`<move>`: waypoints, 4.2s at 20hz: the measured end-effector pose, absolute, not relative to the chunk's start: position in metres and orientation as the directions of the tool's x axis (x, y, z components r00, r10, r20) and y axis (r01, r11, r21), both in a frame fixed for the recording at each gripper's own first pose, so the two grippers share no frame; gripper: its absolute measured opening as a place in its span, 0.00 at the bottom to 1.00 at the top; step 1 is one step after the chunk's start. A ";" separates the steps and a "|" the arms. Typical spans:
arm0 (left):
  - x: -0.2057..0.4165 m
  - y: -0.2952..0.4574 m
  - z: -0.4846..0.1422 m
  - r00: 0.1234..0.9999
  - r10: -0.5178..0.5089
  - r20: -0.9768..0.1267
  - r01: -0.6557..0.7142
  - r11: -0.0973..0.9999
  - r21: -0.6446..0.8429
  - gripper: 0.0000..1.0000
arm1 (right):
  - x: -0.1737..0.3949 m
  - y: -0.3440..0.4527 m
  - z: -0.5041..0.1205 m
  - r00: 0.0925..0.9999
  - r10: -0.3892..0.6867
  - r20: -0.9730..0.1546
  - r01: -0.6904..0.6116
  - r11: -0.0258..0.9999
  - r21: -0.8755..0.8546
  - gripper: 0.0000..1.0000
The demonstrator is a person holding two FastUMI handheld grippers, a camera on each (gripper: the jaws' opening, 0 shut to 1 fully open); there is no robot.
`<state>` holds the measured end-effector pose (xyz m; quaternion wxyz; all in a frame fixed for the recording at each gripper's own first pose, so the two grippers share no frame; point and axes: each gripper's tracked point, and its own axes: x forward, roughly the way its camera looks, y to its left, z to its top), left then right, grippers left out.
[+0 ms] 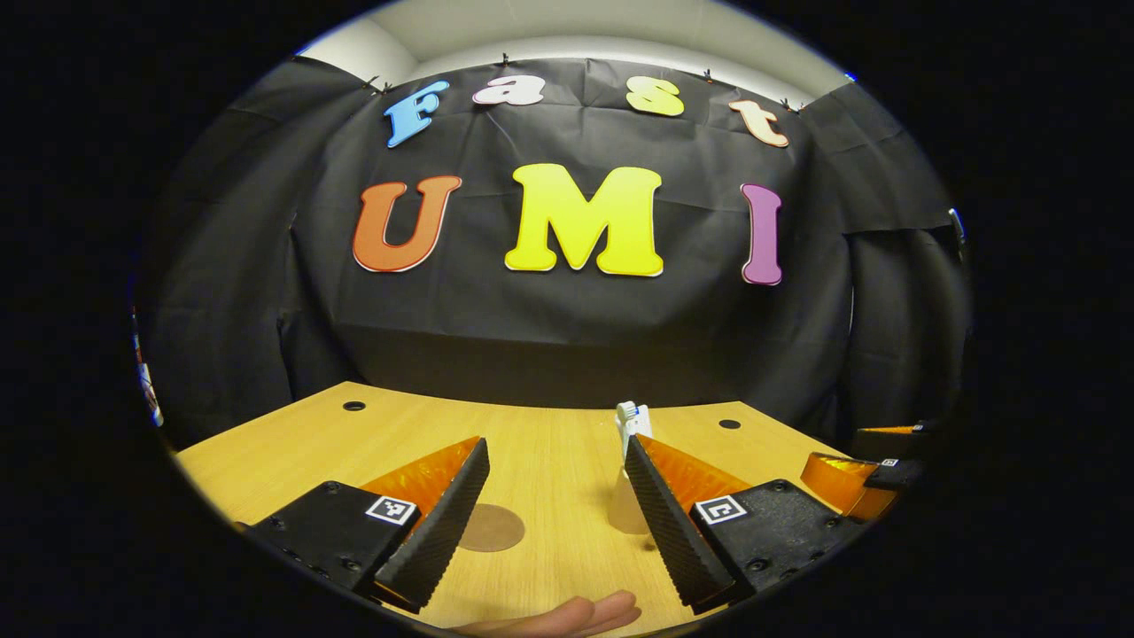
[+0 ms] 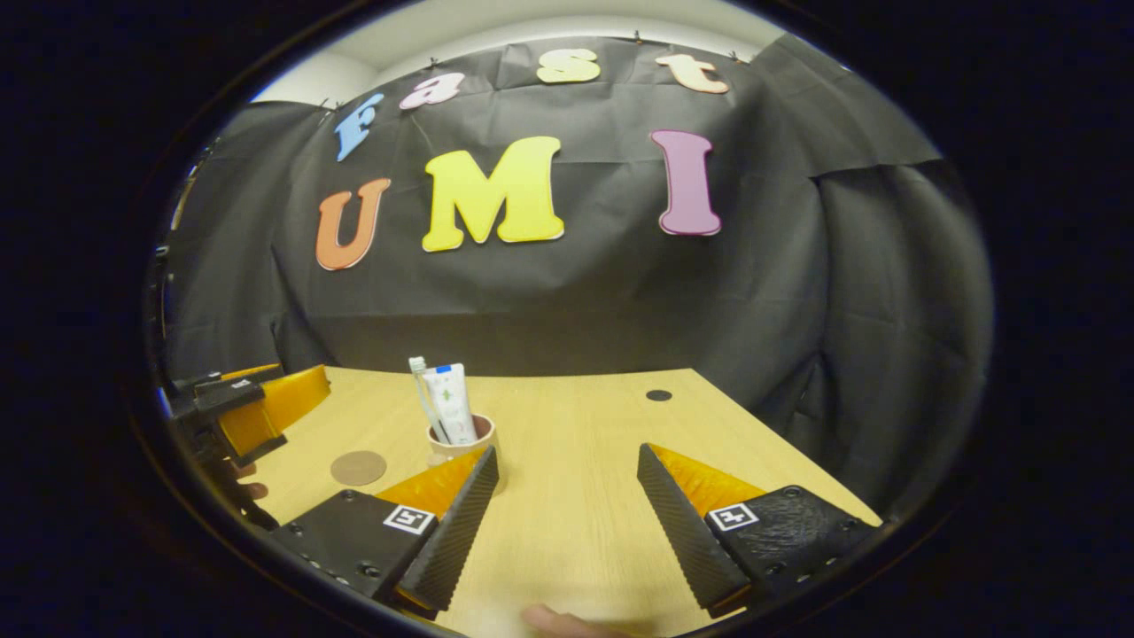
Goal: Put the toothbrush and toothpaste on the desktop into the cup, then pick up the cup and place it on the coaster on the desktop.
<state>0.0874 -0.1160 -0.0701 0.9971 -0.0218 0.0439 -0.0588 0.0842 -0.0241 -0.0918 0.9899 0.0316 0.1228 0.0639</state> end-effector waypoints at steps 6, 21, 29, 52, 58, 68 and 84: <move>0.063 -0.094 -0.066 0.988 -0.127 -0.085 0.123 0.991 -0.050 0.98 | 0.097 0.016 -0.066 0.945 0.178 -0.275 -0.171 0.984 0.047 0.96; 0.056 -0.036 -0.035 0.994 -0.085 -0.067 0.084 0.996 -0.027 0.98 | 0.151 0.090 -0.101 0.761 0.180 -0.624 -0.218 0.976 0.016 0.96; 0.069 -0.019 -0.048 0.991 -0.057 -0.119 0.052 0.998 -0.042 0.98 | 0.166 0.098 -0.169 0.547 0.135 -0.826 -0.195 0.980 0.031 0.96; 0.061 -0.037 -0.040 0.990 -0.118 -0.081 0.117 0.993 -0.018 0.98 | 0.156 0.103 -0.230 0.416 0.113 -0.902 -0.150 0.987 0.055 0.20; 0.057 -0.029 -0.034 0.988 -0.138 -0.068 0.136 0.990 -0.034 0.98 | 0.165 0.103 -0.239 0.487 0.136 -0.863 -0.188 0.981 0.048 0.20; 0.047 0.004 -0.015 0.994 -0.112 -0.009 0.112 0.993 0.036 0.98 | 0.170 0.093 -0.239 0.465 0.229 -0.855 -0.323 0.943 0.077 0.20; 0.043 0.016 -0.007 0.994 -0.111 0.007 0.110 0.994 0.024 0.98 | 0.148 0.069 -0.201 0.397 0.231 -0.888 -0.444 0.896 0.035 0.19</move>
